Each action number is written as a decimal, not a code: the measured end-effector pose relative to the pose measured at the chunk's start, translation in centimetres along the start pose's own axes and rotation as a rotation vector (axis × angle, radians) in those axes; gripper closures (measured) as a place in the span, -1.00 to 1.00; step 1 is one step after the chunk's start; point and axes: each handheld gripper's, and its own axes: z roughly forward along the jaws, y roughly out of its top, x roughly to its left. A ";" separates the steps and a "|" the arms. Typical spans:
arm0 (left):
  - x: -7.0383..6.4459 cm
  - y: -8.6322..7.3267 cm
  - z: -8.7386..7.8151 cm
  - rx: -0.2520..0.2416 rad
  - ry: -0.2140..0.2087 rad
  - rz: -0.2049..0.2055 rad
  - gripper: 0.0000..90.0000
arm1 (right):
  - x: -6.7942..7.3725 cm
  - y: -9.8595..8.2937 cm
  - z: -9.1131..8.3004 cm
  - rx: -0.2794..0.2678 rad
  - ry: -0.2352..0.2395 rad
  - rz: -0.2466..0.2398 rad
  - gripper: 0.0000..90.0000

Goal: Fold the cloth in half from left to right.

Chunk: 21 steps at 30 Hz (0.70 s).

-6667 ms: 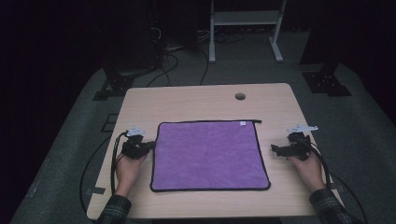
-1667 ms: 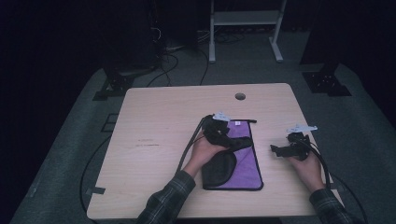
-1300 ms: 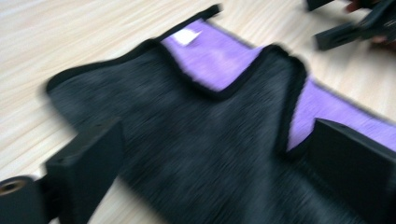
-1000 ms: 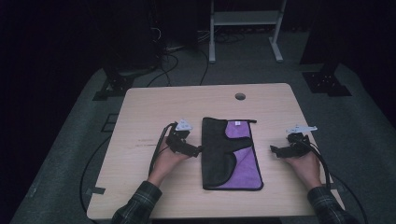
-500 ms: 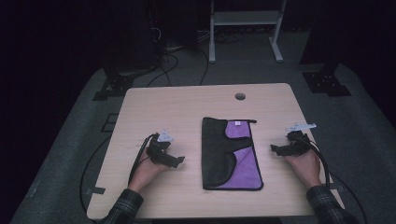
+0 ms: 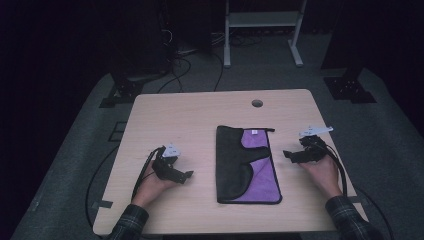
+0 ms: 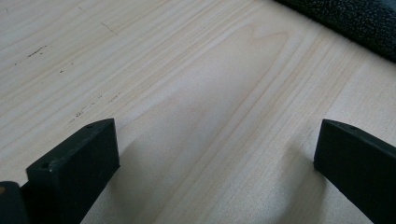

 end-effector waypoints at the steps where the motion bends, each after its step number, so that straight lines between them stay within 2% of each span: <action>1: 0.0 0.0 0.0 0.001 0.000 0.000 -1.00 | 0.1 0.2 0.0 0.004 0.006 0.000 -0.71; 4: -0.1 0.0 0.0 0.001 0.009 -0.005 -1.00 | 0.4 1.0 -0.2 -0.018 0.029 0.001 -0.66; 7: -0.2 0.1 0.0 0.004 0.021 -0.015 -1.00 | 1.1 1.8 -0.4 -0.050 0.035 -0.017 -0.49; 9: -0.3 0.0 0.0 0.001 0.034 -0.028 -1.00 | 1.3 2.2 -0.4 -0.043 0.049 -0.023 -0.47; 11: -0.4 0.0 0.1 0.001 0.042 -0.042 -1.00 | 1.8 2.7 -0.3 -0.055 0.066 -0.032 -0.33; 15: -0.4 0.1 0.1 0.001 0.047 -0.044 -1.00 | 2.5 3.6 -0.1 -0.082 0.087 -0.046 -0.22; 21: -0.4 0.2 0.2 0.001 0.047 -0.043 -1.00 | 3.7 5.0 1.0 -0.079 0.148 -0.053 -0.09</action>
